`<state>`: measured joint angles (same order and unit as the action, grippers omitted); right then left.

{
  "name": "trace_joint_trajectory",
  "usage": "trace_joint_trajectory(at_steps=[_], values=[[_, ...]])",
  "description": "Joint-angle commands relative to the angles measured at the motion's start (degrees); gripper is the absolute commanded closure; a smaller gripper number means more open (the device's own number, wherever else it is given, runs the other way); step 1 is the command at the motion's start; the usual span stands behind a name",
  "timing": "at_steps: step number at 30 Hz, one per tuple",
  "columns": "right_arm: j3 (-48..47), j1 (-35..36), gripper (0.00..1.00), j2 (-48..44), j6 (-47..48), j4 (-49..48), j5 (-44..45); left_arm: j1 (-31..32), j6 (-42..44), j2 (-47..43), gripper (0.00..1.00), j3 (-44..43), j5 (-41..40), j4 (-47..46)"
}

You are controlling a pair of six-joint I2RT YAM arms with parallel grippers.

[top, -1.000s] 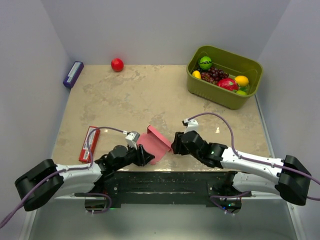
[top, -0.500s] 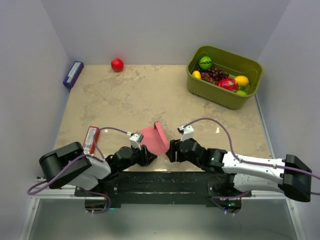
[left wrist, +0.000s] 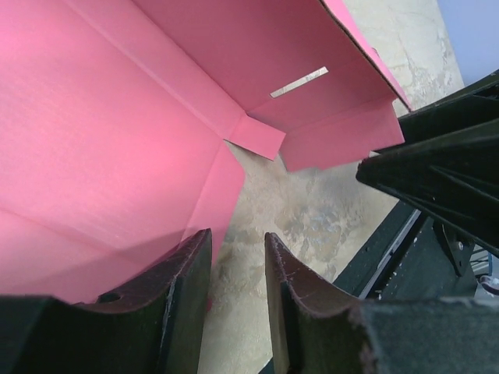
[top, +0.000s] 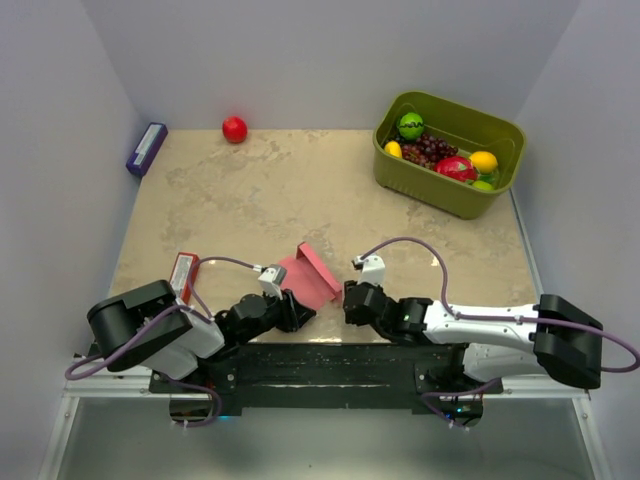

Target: Fold the paper box

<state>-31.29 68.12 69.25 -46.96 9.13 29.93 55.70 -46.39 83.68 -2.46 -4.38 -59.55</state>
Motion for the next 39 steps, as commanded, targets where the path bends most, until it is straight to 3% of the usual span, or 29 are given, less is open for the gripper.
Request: trace_joint_trajectory(at_steps=[1, 9, 16, 23, 30, 39], values=[[-1.9, 0.2, 0.62, -0.1, -2.2, 2.9, 7.7, 0.4, -1.0, 0.0, 0.62, 1.8, -1.8, 0.7], [-3.0, -0.2, 0.67, 0.3, 0.2, 2.3, 13.2, 0.4, -1.9, 2.4, 0.63, 2.1, -0.2, 0.3], [0.8, 1.1, 0.56, -4.3, 6.5, -6.8, 2.5, 0.4, -3.3, 4.4, 0.64, 1.0, 0.7, -1.2], [1.5, 3.1, 0.49, -3.6, 8.6, -9.9, 4.1, 0.5, -4.1, 5.6, 0.66, 1.0, 1.0, -1.9], [-1.8, 2.5, 0.56, 4.0, 11.7, -14.0, 7.7, 0.5, -4.3, 5.7, 0.66, 1.1, 1.2, -1.7], [6.3, -3.8, 0.61, -0.3, 17.7, -26.1, 2.9, 0.5, -4.1, 4.2, 0.67, 1.7, 1.2, -0.2]])
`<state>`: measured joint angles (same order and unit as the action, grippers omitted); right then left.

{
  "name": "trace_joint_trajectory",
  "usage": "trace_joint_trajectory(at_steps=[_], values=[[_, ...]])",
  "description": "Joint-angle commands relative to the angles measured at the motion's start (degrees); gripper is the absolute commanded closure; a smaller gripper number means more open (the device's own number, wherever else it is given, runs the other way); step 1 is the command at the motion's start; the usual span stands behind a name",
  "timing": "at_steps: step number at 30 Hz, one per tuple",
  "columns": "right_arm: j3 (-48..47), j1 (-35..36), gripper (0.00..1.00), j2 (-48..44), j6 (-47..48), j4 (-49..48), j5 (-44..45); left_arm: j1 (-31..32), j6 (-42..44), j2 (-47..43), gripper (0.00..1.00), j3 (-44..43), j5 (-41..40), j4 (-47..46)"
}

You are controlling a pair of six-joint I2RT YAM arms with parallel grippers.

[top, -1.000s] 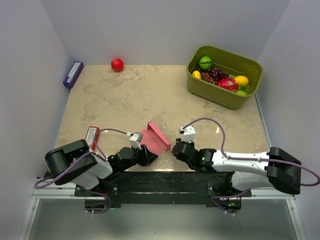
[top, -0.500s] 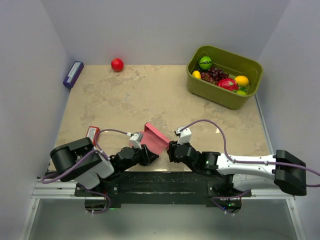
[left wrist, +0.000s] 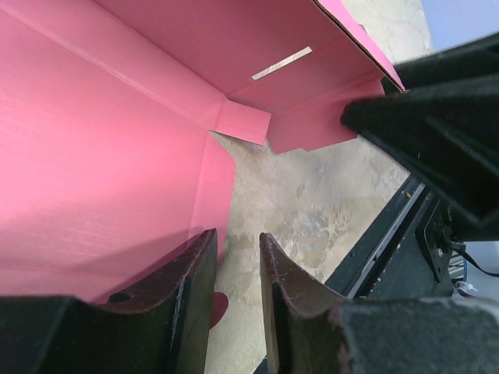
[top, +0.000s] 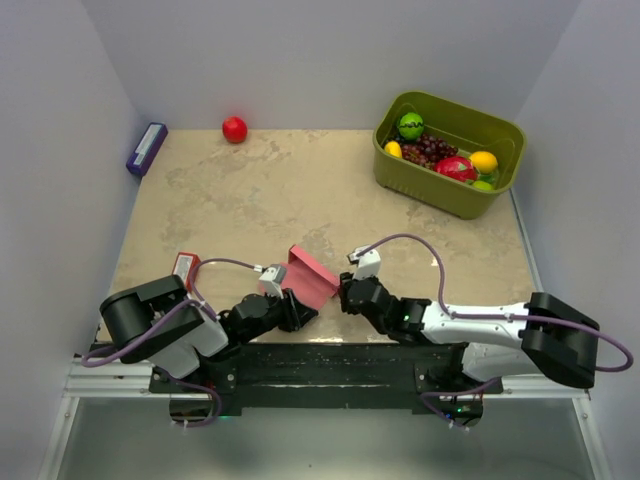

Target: Fold the paper box

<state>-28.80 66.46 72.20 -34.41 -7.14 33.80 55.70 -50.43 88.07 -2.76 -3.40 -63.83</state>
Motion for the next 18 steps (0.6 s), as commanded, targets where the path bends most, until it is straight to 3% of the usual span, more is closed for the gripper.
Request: trace_joint_trajectory(at_steps=[1, 10, 12, 18], values=[[4.7, -2.5, 0.61, -3.6, 7.1, -11.2, -2.1, 0.5, 0.1, -0.2, 0.67, 2.0, 0.5, 4.1], [8.9, -6.4, 0.79, -5.7, 14.1, -17.6, -7.3, 0.5, -0.2, -1.2, 0.67, 2.6, 1.5, 4.9], [8.3, -6.3, 0.88, -5.0, 15.6, -18.3, -8.0, 0.5, -0.1, -1.1, 0.67, 2.6, 2.1, 4.8], [3.4, -6.3, 1.0, -1.8, 22.5, -15.1, -6.1, 0.5, -0.5, -1.5, 0.67, 4.1, 3.1, 5.0]])
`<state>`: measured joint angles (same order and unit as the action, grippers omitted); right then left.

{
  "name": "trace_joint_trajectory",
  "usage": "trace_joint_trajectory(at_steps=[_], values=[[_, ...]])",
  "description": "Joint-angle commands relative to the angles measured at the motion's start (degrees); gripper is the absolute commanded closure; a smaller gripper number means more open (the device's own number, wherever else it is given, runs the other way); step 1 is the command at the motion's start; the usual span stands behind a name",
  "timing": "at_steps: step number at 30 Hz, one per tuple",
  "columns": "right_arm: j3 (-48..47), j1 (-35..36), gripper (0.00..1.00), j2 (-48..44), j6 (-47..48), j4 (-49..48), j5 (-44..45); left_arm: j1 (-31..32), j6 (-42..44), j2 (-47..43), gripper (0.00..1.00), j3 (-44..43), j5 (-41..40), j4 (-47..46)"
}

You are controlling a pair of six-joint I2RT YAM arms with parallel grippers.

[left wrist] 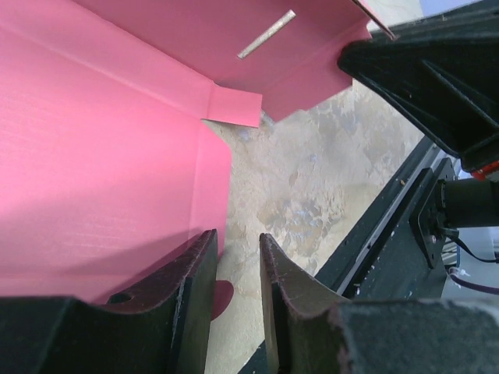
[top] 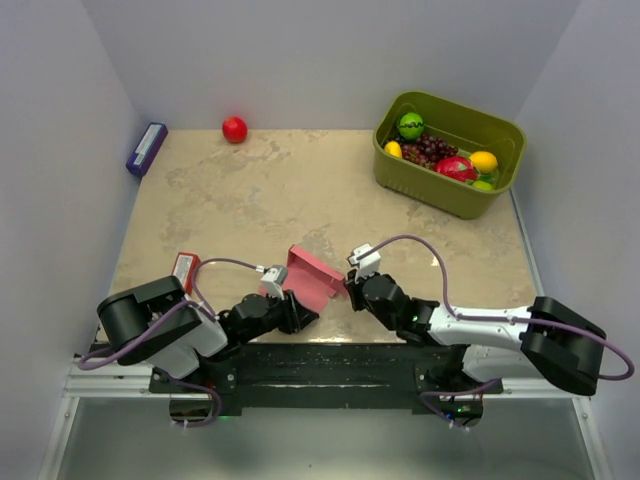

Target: Fold the paper box

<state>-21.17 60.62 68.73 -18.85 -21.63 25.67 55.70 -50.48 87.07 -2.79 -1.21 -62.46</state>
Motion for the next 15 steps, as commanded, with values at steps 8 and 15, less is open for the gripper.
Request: trace_joint_trajectory(at_steps=[8, 15], values=[[-6.2, -0.7, 1.0, 4.6, 14.7, -3.1, 5.1, 0.5, -1.1, -2.5, 0.67, 6.2, 0.7, 4.9], [-7.0, -0.7, 1.0, 8.0, 20.3, -5.4, -1.5, 0.5, -1.0, -3.0, 0.67, 6.7, 0.1, 6.5]])
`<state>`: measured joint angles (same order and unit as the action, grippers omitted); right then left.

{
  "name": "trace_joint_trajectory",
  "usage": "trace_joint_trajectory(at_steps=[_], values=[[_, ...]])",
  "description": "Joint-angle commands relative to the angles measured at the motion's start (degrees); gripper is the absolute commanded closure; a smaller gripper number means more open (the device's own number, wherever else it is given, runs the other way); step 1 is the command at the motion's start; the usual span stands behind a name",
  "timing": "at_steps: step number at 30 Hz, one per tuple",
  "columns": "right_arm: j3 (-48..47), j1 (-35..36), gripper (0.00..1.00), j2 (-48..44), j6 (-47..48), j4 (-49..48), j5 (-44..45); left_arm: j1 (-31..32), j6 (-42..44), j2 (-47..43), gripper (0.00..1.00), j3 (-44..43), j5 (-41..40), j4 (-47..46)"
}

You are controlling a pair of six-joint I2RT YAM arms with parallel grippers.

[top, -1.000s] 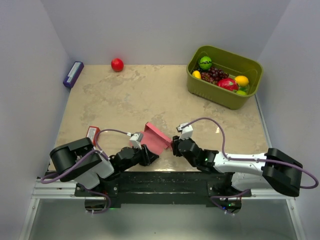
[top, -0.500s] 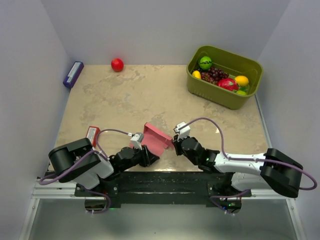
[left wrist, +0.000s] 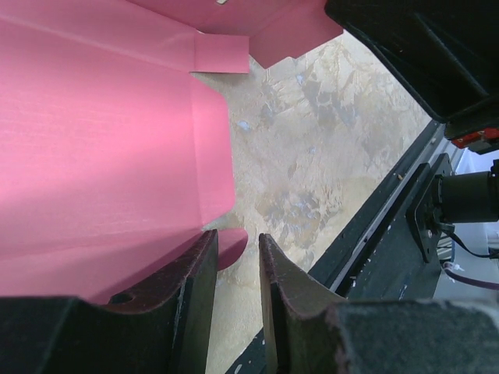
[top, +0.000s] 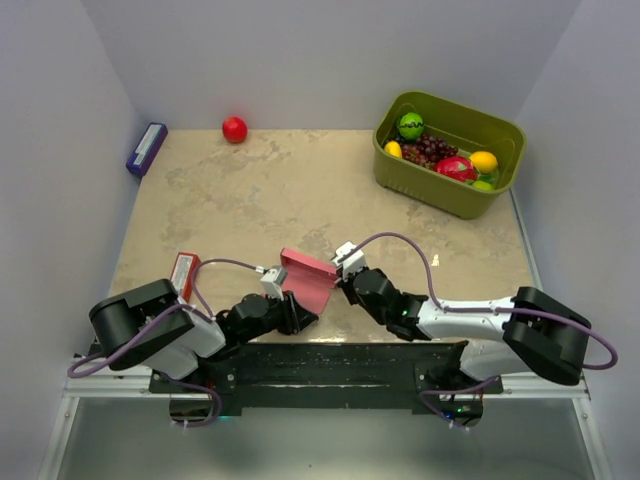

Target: Fold the paper box

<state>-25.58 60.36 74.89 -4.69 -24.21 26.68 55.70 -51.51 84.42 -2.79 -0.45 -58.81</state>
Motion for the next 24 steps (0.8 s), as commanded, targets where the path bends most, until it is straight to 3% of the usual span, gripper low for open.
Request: trace_joint_trajectory(at_steps=[1, 7, 8, 10, 14, 19, 24], values=[[-2.8, -0.5, 1.0, 2.2, 6.7, -2.6, -3.1, 0.5, -0.3, -0.5, 0.67, 6.7, -0.9, 2.8], [-6.0, -0.6, 1.0, 3.7, 3.5, 2.1, -4.0, 0.5, -0.4, -0.4, 0.67, 6.7, -1.1, 2.4], [-7.3, -0.6, 0.96, 3.5, 2.4, 4.6, -4.1, 0.5, -0.7, -0.3, 0.67, 6.2, -1.1, 2.5], [-8.2, -0.6, 0.76, 1.9, -1.6, 7.2, -4.3, 0.5, -1.4, 0.0, 0.67, 5.6, -1.2, 2.3], [-8.9, -0.6, 0.53, -3.7, -10.1, 13.7, -4.5, 0.5, -2.5, 0.7, 0.68, 4.4, -1.7, 1.7], [-10.4, -0.6, 0.4, -11.1, -22.5, 20.8, -2.6, 0.4, -2.9, 2.1, 0.68, 3.2, -1.7, 0.8], [-18.3, -0.6, 0.4, -8.9, -35.4, 29.1, -4.2, 1.1, -3.3, 4.2, 0.68, 3.1, -1.3, -1.0]])
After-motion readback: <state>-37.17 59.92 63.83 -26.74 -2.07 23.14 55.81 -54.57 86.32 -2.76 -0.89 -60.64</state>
